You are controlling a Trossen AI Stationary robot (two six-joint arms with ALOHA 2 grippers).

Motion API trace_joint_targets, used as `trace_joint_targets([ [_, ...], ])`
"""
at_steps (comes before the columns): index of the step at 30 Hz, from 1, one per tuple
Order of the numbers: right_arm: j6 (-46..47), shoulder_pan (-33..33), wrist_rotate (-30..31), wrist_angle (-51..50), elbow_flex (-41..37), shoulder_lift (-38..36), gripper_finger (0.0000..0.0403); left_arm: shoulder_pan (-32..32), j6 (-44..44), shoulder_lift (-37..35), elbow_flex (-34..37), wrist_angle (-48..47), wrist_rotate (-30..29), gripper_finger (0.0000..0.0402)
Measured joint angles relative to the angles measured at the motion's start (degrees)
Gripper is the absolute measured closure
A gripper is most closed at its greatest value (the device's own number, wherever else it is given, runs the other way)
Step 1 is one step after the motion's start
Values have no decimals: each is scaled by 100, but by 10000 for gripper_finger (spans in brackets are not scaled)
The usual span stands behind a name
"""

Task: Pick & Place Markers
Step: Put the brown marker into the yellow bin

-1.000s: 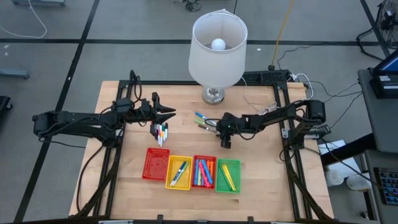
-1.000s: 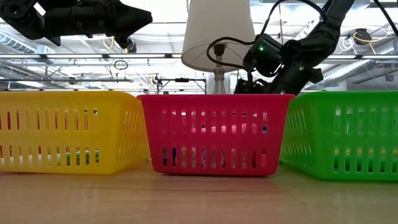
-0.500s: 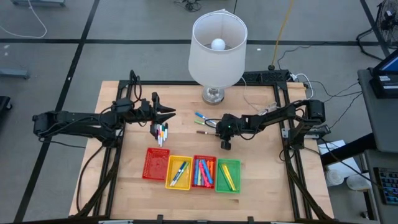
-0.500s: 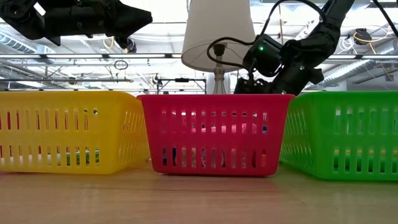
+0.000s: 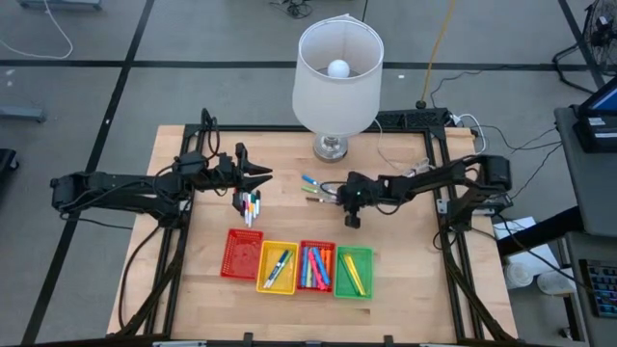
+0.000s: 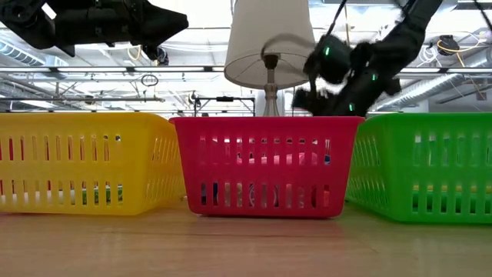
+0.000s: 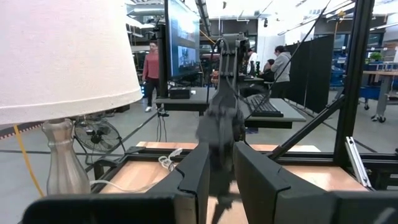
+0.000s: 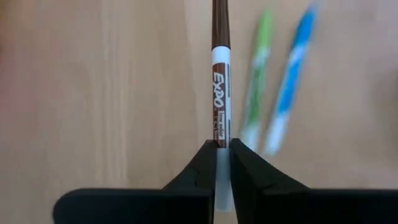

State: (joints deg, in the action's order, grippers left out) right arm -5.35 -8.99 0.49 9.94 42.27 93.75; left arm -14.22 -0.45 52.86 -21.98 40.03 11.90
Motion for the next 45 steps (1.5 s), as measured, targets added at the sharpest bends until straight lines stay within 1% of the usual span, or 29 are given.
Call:
trace_joint_targets([
  [6, -194, 70, 243, 159, 17, -875, 390, -2, 50, 0, 0, 1, -5, 321],
  [9, -294, 157, 307, 398, 21, -1238, 389, 1, 104, 0, 0, -51, -46, 321],
  [14, -634, 356, 291, 1054, -12, -1486, 388, 9, 184, 102, 0, -284, -50, 315],
  [16, -760, 395, 291, 1391, -5, -1529, 388, 10, 151, 172, 1, -306, -52, 301],
  [18, -873, 400, 296, 1758, -8, -1536, 387, 20, 135, 299, 0, -236, -64, 278],
  [22, -972, 400, 276, 2376, -8, -1536, 387, 44, 359, 559, 2, -136, -528, 222],
  [24, -1059, 404, 271, 2574, -8, -1536, 386, 42, 544, 731, 2, -82, -605, 198],
  [26, -1084, 413, 252, 2735, -5, -1477, 386, 52, 575, 947, 4, 236, -579, 182],
  [28, -1086, 437, 250, 2719, -5, -1453, 386, 75, 538, 1182, 2, 781, -441, 172],
  [30, -1128, 471, 248, 2749, -6, -1450, 386, 104, 482, 1433, 2, 1248, -345, 168],
  [33, -1227, 530, 254, 2770, -5, -1422, 386, 156, 442, 1791, -29, 1695, -119, 169],
  [36, -1222, 558, 243, 2876, -5, -1424, 386, 207, 523, 2073, -206, 1713, 3, 175],
  [45, -1214, 581, 245, 2887, -3, -1427, 385, 548, 507, 3036, -1149, 1714, 12, 189],
])
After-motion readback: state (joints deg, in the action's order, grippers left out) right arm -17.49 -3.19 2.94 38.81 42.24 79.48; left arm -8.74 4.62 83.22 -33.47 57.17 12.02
